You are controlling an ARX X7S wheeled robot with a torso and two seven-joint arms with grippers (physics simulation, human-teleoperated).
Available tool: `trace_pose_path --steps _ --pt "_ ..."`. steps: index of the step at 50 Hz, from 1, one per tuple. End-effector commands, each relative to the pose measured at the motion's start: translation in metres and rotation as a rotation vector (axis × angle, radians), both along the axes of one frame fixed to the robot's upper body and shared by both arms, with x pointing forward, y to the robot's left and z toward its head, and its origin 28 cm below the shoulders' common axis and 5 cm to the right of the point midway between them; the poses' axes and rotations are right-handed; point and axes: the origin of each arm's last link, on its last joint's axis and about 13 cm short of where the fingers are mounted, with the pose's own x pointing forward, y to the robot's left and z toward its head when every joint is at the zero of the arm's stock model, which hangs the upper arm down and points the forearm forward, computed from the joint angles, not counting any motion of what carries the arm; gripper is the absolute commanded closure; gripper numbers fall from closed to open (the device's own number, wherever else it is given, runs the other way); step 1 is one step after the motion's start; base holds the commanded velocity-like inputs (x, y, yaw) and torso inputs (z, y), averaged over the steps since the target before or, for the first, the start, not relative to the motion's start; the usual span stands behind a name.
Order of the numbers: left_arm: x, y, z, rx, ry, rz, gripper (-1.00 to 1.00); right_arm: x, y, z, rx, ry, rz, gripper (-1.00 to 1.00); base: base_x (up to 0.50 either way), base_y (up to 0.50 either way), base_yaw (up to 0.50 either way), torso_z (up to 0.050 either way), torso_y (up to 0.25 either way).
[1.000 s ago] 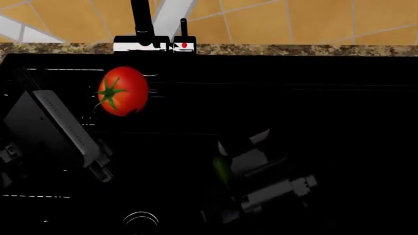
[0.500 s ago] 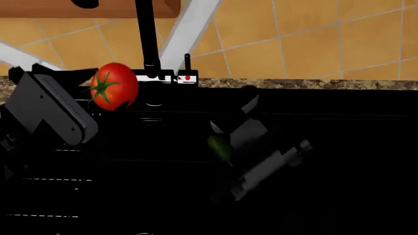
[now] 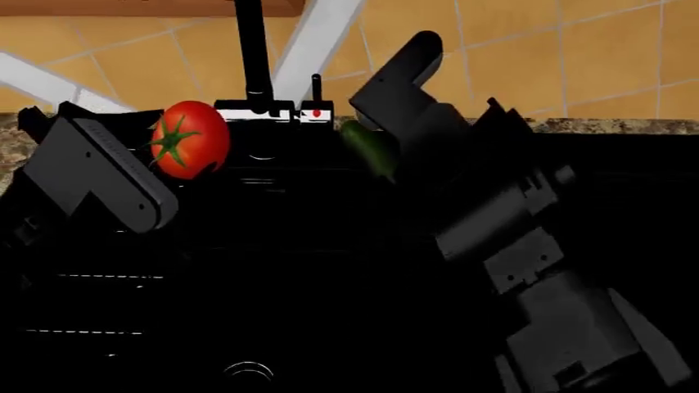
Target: Pick the vegetables from the sink and place them on the cutting board.
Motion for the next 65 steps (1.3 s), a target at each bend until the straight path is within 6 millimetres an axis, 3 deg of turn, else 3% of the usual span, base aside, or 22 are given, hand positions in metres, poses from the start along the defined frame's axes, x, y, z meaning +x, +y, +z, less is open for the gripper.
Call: trace_pose_path --steps 1,21,30,46,65 --pt "0.007 -0.005 0.006 -0.037 0.020 0.069 1.00 -0.025 -0.006 0.011 0.029 -0.096 -0.018 1.00 -0.50 0.02 0.00 0.000 0.000" --pt "0.000 -0.015 0.010 -0.064 0.016 0.040 1.00 -0.030 -0.013 -0.012 0.129 -0.136 -0.069 1.00 -0.40 0.01 0.00 0.000 0.000" --pt "-0.001 -0.019 0.002 -0.070 0.015 0.028 1.00 -0.031 -0.016 -0.017 0.178 -0.163 -0.135 1.00 -0.13 -0.49 0.00 0.000 0.000" --pt "-0.003 -0.025 0.003 -0.072 0.023 0.003 1.00 -0.038 -0.019 0.001 0.191 -0.264 -0.182 1.00 -0.11 -0.50 0.00 0.000 0.000" --pt "0.006 -0.034 0.016 -0.119 0.021 0.065 1.00 -0.047 -0.026 0.002 0.223 -0.281 -0.239 1.00 -0.03 -0.50 0.00 0.000 0.001"
